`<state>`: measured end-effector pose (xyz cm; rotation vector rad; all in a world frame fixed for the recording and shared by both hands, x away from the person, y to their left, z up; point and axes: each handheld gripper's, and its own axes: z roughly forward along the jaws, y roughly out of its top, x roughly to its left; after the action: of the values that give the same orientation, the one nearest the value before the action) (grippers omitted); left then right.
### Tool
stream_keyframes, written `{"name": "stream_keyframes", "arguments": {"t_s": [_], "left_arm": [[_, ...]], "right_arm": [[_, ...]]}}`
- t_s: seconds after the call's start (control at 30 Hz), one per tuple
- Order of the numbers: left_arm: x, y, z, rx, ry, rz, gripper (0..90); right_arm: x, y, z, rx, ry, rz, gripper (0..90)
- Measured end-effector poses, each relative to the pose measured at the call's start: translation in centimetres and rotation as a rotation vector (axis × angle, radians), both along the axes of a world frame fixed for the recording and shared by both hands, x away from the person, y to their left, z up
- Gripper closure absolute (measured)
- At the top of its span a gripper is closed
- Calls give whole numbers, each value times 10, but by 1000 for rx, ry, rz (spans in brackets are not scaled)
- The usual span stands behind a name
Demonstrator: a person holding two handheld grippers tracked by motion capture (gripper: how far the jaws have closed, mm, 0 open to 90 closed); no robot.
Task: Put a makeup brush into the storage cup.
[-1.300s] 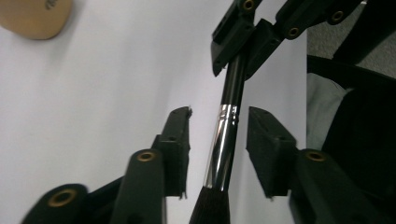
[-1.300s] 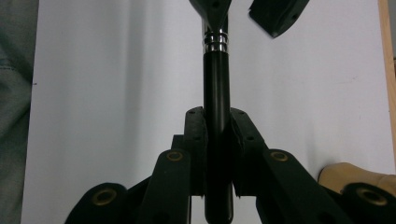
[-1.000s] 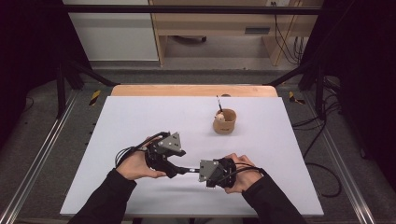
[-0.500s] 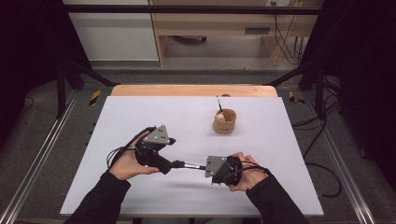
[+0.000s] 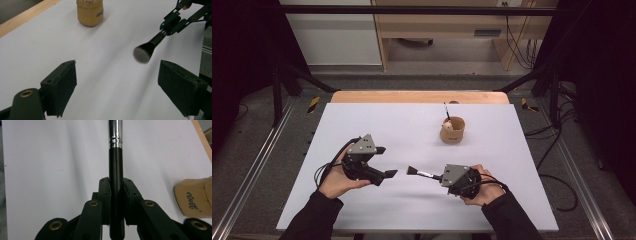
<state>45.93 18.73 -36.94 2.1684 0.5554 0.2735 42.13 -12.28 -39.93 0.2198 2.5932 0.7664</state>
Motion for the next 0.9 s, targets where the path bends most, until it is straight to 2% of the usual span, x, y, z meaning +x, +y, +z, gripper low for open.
{"name": "stream_keyframes", "arguments": {"t_s": [0.3,0.57,0.7,0.9], "left_arm": [[-6,14,-15,-64,12,63,138],[-12,23,-22,-141,-6,138,139],[-16,24,-24,-191,-19,178,141],[-22,18,-27,-249,-30,201,142]], "right_arm": [[0,-12,-5,88,11,-91,793],[-2,-16,-12,150,14,-137,793],[-2,-17,-13,202,8,-169,793],[-2,-19,-15,275,4,-209,793]]}}
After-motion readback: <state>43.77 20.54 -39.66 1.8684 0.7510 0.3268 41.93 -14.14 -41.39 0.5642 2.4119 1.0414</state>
